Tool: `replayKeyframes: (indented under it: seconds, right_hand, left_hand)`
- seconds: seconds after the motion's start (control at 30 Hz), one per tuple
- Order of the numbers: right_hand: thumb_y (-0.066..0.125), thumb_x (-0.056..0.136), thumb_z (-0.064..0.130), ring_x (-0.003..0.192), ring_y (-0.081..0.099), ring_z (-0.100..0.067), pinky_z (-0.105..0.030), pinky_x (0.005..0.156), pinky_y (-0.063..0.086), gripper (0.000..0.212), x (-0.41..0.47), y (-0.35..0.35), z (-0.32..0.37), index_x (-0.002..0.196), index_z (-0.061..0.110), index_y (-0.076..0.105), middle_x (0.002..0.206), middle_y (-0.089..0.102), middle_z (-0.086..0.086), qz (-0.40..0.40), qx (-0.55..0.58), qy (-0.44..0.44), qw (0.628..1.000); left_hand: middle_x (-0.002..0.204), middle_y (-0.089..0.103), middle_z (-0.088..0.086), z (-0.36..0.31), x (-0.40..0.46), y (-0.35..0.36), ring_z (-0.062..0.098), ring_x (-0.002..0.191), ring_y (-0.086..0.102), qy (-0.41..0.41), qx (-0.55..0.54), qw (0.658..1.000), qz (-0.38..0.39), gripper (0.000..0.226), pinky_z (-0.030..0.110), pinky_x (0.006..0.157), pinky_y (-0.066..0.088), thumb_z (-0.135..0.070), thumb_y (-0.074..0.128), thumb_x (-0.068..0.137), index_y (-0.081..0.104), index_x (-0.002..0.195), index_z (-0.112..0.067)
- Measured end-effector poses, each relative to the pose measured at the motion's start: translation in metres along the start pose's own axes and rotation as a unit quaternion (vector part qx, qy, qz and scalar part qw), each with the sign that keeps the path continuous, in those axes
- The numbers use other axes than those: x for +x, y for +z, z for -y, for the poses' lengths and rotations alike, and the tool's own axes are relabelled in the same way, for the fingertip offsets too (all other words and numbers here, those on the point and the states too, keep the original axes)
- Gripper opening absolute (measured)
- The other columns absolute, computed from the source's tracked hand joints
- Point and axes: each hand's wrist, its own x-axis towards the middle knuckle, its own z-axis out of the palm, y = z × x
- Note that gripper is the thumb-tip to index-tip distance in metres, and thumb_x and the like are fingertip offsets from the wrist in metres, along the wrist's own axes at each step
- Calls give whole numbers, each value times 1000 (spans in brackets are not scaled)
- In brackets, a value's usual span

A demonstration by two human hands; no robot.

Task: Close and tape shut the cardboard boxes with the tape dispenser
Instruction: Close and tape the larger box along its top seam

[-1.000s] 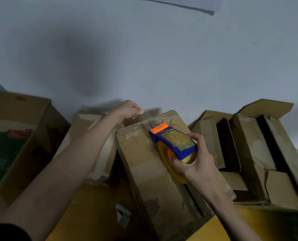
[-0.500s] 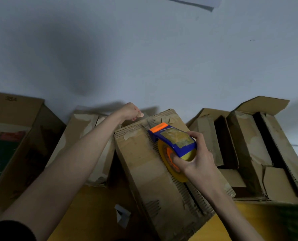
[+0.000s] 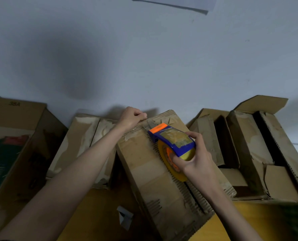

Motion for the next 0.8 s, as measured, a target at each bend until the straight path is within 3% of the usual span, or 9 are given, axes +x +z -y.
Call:
replayKeyframes:
  seconds: [0.17, 0.27, 0.37, 0.47, 0.53, 0.63, 0.73, 0.8]
  right_hand:
    - [84, 78, 27, 100, 58, 9, -16, 73, 55, 58, 0, -1, -2, 111, 48, 42, 110, 57, 26, 4, 11, 11, 1000]
    - [84, 76, 28, 102, 59, 5, -22, 78, 55, 63, -2, -2, -5, 112, 53, 39, 110, 57, 26, 0, 2, 25, 1000]
    - [84, 77, 22, 101, 49, 21, -3, 76, 43, 72, -7, -3, -8, 118, 51, 34, 107, 48, 35, 30, -31, 26, 999]
    - [83, 79, 19, 91, 49, 3, 0, 69, 37, 77, -10, -6, -10, 128, 40, 28, 100, 40, 32, 48, -72, 43, 995]
    - [83, 79, 23, 81, 46, -2, -2, 64, 38, 73, -10, -9, -9, 127, 36, 30, 98, 42, 26, 34, -87, 56, 994]
    - [83, 79, 29, 82, 51, -1, -8, 60, 40, 70, -10, -11, -4, 130, 32, 35, 105, 50, 13, 38, -97, 63, 993]
    - [82, 78, 28, 86, 50, 5, -8, 62, 42, 69, -12, -13, 6, 124, 39, 32, 100, 48, 21, 62, -101, 53, 992]
    - [84, 76, 29, 89, 54, 2, -12, 67, 47, 68, -16, -20, 10, 121, 40, 34, 102, 52, 21, 63, -98, 45, 992]
  left_hand:
    - [84, 77, 9, 1, -4, 7, 15, 78, 64, -1, -10, 1000, 26, 21, 34, 73, 50, -38, 77, 86, 82, 87, -18]
    - [84, 78, -2, 1, -8, 5, 13, 83, 71, 13, -27, 999, 25, 17, 34, 75, 53, -35, 81, 83, 82, 91, -20]
    - [83, 78, -3, 1, -6, 6, 8, 80, 69, 5, -32, 999, 20, 18, 27, 73, 48, -34, 83, 81, 83, 90, -18]
    - [80, 77, 9, 3, -3, 10, 11, 70, 61, 1, -13, 1000, 4, 17, 30, 67, 44, -36, 82, 81, 83, 83, -19]
    - [81, 78, 3, 0, -4, 11, 10, 75, 67, -3, -5, 1000, -8, 16, 30, 69, 49, -35, 82, 82, 83, 85, -19]
    - [78, 75, -7, -3, -6, 11, -2, 73, 63, 0, -11, 1000, -18, 17, 20, 68, 47, -30, 82, 83, 82, 88, -14]
    - [80, 74, -7, -5, -7, 13, -12, 65, 54, 2, -19, 1000, -21, 16, 6, 57, 39, -25, 81, 84, 82, 91, -11]
    - [87, 77, -2, -5, -7, 13, -11, 67, 55, 3, -19, 1000, -24, 16, 7, 58, 39, -24, 82, 83, 82, 93, -11]
